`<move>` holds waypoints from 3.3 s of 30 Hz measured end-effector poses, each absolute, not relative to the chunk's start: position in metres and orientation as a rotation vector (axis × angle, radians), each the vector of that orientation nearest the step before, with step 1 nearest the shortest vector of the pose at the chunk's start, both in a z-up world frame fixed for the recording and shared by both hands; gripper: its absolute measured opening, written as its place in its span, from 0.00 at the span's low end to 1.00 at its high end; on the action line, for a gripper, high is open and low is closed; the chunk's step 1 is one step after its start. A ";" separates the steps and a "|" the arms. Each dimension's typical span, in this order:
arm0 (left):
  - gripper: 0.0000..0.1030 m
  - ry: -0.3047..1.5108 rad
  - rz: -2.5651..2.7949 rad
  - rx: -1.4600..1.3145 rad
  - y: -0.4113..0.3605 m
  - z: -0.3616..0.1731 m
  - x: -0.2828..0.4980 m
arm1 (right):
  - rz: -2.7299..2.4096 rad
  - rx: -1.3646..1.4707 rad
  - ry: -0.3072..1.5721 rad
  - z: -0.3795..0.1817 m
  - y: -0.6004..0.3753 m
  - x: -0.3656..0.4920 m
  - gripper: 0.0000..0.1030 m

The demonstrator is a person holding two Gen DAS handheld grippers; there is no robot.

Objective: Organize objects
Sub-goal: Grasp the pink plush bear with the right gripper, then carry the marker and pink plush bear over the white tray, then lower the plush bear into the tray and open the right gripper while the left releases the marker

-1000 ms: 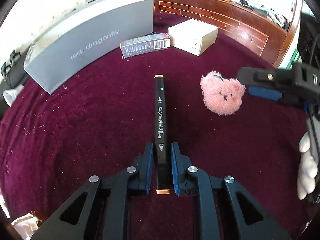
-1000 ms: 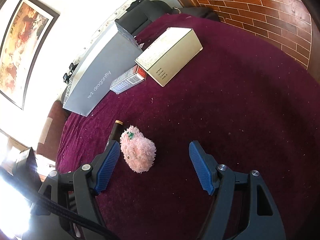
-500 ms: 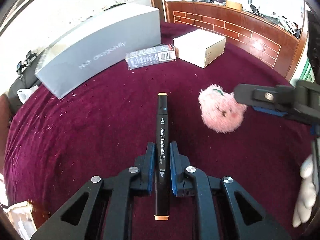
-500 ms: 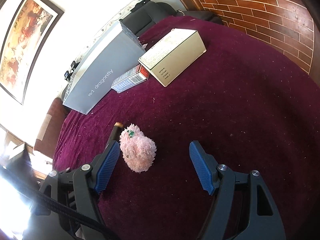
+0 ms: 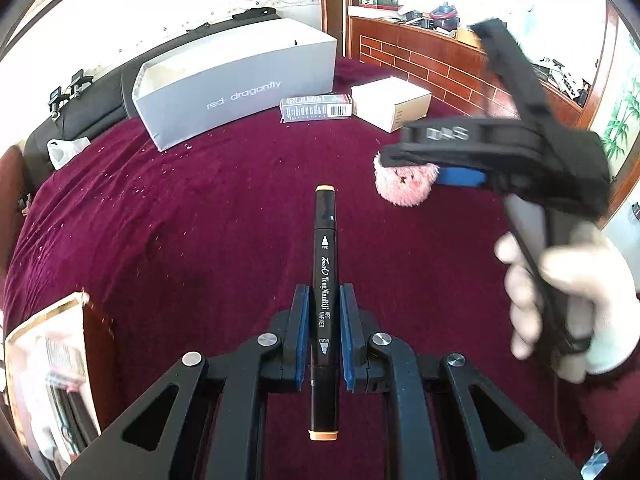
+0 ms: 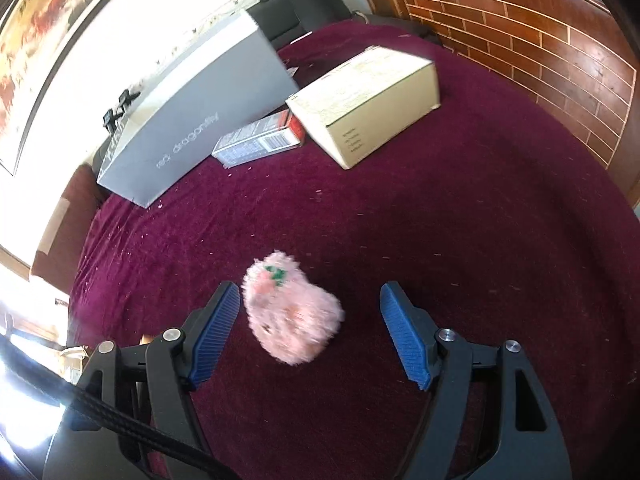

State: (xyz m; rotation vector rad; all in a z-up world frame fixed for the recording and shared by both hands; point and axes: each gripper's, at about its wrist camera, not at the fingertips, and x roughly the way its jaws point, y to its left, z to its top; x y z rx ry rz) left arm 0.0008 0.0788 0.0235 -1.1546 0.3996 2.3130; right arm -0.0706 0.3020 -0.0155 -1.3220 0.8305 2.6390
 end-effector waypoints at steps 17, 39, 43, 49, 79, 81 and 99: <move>0.11 0.340 2.408 -1.093 0.015 0.048 0.046 | 2.725 -1.380 0.639 0.015 0.260 -0.020 0.24; 0.11 0.158 2.657 -1.059 -0.133 0.067 0.075 | 3.092 -1.413 0.557 0.096 0.092 0.032 0.24; 0.11 0.149 2.746 -1.102 -0.180 0.065 0.057 | 3.132 -1.497 0.517 0.088 0.050 0.027 0.25; 0.11 0.129 2.849 -1.202 -0.242 0.061 0.004 | 3.154 -1.613 0.449 0.068 -0.006 0.011 0.25; 0.11 0.088 2.756 -1.435 -0.257 -0.001 -0.102 | 3.008 -1.756 0.048 0.001 -0.070 -0.046 0.25; 0.12 0.088 2.762 -1.434 -0.257 -0.001 -0.103 | 3.011 -1.741 0.031 0.001 -0.071 -0.046 0.25; 0.69 0.034 3.055 -1.000 -0.263 0.077 -0.002 | 3.164 -1.374 -0.246 0.037 -0.094 0.003 0.62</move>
